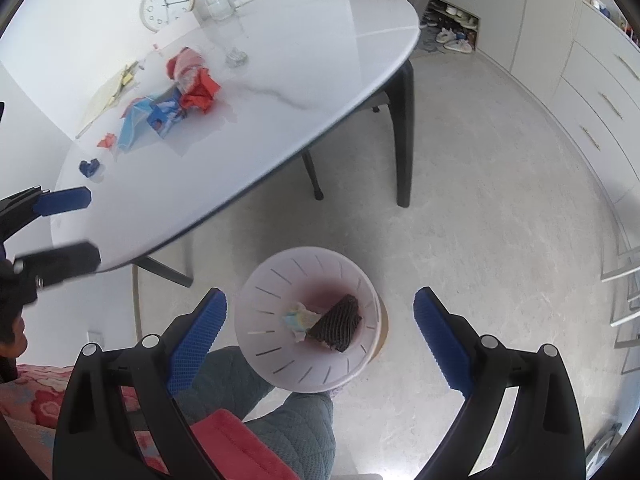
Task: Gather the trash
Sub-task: 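Drop the yellow cloth and black mesh pad into the wastebasket, then grasp the red cloth with the right tool while the left tool grasps the paper carton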
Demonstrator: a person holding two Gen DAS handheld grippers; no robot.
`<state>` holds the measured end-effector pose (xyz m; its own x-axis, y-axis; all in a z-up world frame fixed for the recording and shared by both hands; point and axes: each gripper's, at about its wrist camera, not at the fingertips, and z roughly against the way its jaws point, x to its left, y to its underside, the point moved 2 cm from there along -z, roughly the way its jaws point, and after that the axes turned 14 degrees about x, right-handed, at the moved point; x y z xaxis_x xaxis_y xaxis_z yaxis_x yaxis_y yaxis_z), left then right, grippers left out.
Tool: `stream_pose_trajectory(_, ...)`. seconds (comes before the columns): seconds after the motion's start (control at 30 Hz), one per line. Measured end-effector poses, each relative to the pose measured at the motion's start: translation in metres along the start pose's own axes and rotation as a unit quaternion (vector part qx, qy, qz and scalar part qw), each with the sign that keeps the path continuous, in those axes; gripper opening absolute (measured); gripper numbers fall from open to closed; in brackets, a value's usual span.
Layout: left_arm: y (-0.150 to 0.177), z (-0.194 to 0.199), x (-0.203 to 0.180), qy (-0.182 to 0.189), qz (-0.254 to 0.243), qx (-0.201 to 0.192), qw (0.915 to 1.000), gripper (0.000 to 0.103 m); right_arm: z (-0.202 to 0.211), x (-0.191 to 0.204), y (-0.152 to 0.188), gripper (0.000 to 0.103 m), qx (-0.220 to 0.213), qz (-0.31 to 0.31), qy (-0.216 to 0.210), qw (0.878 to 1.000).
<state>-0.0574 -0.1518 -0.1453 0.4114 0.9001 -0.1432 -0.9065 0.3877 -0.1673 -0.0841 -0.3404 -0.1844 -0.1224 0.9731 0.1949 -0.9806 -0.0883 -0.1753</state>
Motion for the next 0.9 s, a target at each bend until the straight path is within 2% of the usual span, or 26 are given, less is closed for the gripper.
stream_pose_trajectory(0.3, 0.003, 0.040, 0.057, -0.035, 0.102, -0.053, 0.9927, 0.095, 0.024, 0.038, -0.033, 0.100, -0.039, 0.058, -0.004, 0.998)
stream_pose_trajectory(0.57, 0.026, 0.053, 0.109, -0.054, 0.172, -0.069, 0.9811, 0.095, 0.018, 0.076, -0.069, 0.100, -0.040, 0.106, -0.011, 0.994)
stream_pose_trajectory(0.73, 0.019, 0.053, 0.136, -0.053, 0.173, -0.068, 0.9812, 0.095, 0.011, 0.097, -0.094, 0.100, -0.043, 0.111, -0.016, 0.993)
stream_pose_trajectory(0.9, -0.002, 0.052, 0.155, -0.051, 0.141, -0.068, 0.9864, 0.095, -0.009, 0.119, -0.128, 0.100, -0.040, 0.119, -0.007, 0.992)
